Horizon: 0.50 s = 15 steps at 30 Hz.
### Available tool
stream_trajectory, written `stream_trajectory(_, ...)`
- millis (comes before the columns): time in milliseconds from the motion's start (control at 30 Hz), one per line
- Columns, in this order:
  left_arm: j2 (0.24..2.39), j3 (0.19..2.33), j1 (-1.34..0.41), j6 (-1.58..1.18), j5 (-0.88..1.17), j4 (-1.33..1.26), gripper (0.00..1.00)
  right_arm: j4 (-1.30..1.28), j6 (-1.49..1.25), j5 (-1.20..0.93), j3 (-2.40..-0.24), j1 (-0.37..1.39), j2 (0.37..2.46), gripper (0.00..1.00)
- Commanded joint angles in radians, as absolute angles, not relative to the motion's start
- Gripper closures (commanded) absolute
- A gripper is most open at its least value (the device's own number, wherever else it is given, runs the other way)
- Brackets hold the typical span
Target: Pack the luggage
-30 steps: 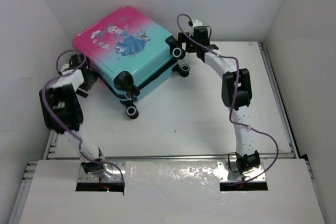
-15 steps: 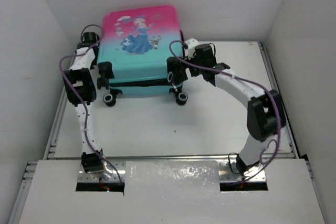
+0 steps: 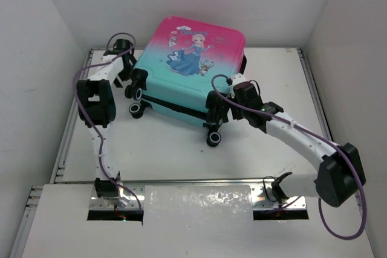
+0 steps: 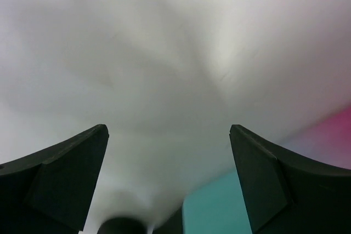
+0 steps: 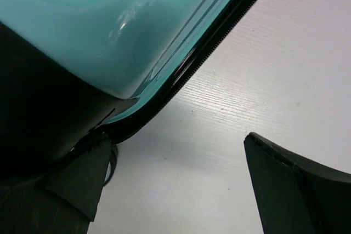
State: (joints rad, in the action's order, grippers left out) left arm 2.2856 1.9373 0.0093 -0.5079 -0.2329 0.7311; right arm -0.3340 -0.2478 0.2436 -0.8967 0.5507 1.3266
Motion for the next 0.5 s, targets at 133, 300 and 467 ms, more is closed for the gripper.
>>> stream_trajectory(133,1.805,1.841,0.121,-0.554,-0.340,0.772,0.00,-0.203,-0.442,0.223,-0.771,0.578,1.059,0.01)
stream_trajectory(300,1.484,1.581,0.121,-0.413,-0.261,0.675,0.00,-0.071,-0.521,0.276,-0.570,0.669,0.902,0.01)
stream_trajectory(467,1.270,1.295,-0.012,-0.275,-0.034,0.488,0.00,0.240,-0.522,0.285,-0.338,0.788,0.864,0.01)
